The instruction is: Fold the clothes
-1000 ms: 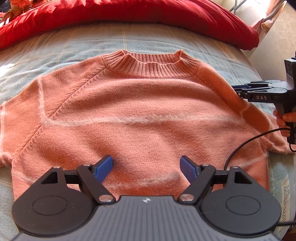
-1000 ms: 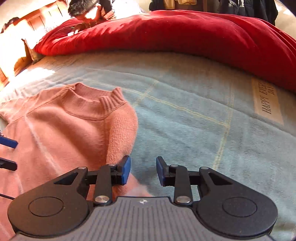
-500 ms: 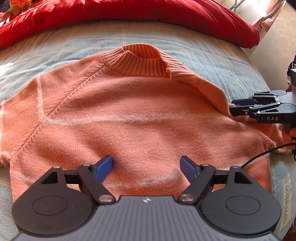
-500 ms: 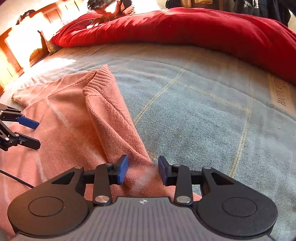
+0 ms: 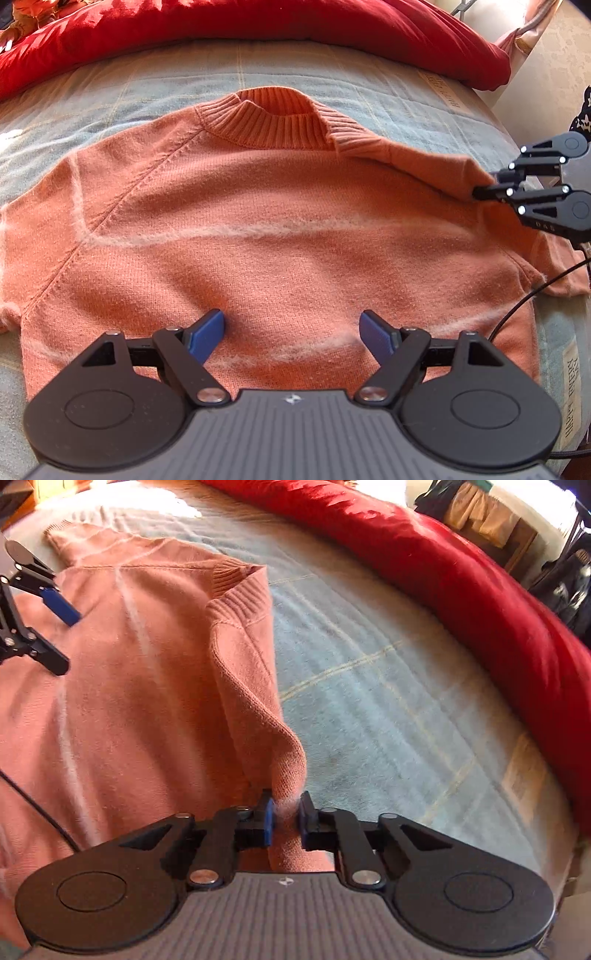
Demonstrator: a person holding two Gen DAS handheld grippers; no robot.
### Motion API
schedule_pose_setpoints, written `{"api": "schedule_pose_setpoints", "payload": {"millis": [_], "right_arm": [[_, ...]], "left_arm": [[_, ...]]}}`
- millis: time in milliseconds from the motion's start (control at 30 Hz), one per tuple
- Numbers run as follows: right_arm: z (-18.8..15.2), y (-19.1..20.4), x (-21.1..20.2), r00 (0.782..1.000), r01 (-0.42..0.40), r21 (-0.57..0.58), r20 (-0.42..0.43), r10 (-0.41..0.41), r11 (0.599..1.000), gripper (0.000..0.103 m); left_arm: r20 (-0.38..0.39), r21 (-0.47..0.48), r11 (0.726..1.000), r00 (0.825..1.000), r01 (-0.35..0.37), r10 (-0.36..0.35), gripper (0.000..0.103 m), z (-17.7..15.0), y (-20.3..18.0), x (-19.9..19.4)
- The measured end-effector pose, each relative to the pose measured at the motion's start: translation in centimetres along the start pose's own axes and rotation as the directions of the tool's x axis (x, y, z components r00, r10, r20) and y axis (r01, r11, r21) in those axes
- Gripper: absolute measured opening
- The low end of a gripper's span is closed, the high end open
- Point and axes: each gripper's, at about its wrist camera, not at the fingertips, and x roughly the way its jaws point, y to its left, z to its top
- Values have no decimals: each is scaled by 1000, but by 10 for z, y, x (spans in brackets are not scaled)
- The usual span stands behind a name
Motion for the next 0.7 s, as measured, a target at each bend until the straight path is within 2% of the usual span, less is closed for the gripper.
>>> {"api": "schedule_pose_setpoints", "payload": {"millis": [67,100,167,233,300,333,433,467,600,700], "right_arm": [[-1,-14,11,993,115,32,-27,-114,993,19],[-2,-23,16,992,120,84,-34,-117,989,19],[-6,-39,17,997,76,206,-23,-73,976,26],[-9,-50,6,999,26,292,27,-36,956,29],[-15,-62,-7,997,14,383,59,-40,924,45],[-19,-66,-11,997,24,412,60,-53,911,45],[-33,-74,-10,996,78,456,3,-89,887,46],[-41,-77,-8,997,76,469,-15,-78,880,46],[-75,-64,8,997,19,439,-70,13,898,46],[-82,-54,9,998,27,423,-58,-3,906,45]], "left_arm": [[-2,-6,1000,1000,-3,3,80,0,0,0],[-2,-8,1000,1000,-2,2,80,0,0,-1],[3,-7,1000,1000,6,-6,80,0,0,-3],[6,-5,1000,1000,8,-8,80,-1,0,-5],[10,-4,1000,1000,5,-5,80,-2,0,-7],[16,-8,1000,1000,5,-5,80,-1,1,-7],[13,-23,1000,1000,8,-8,80,0,3,-5],[9,-26,1000,1000,8,-8,80,0,3,-3],[-2,-12,1000,1000,4,-4,80,0,2,0],[-10,-7,1000,1000,-7,7,80,1,-1,3]]}}
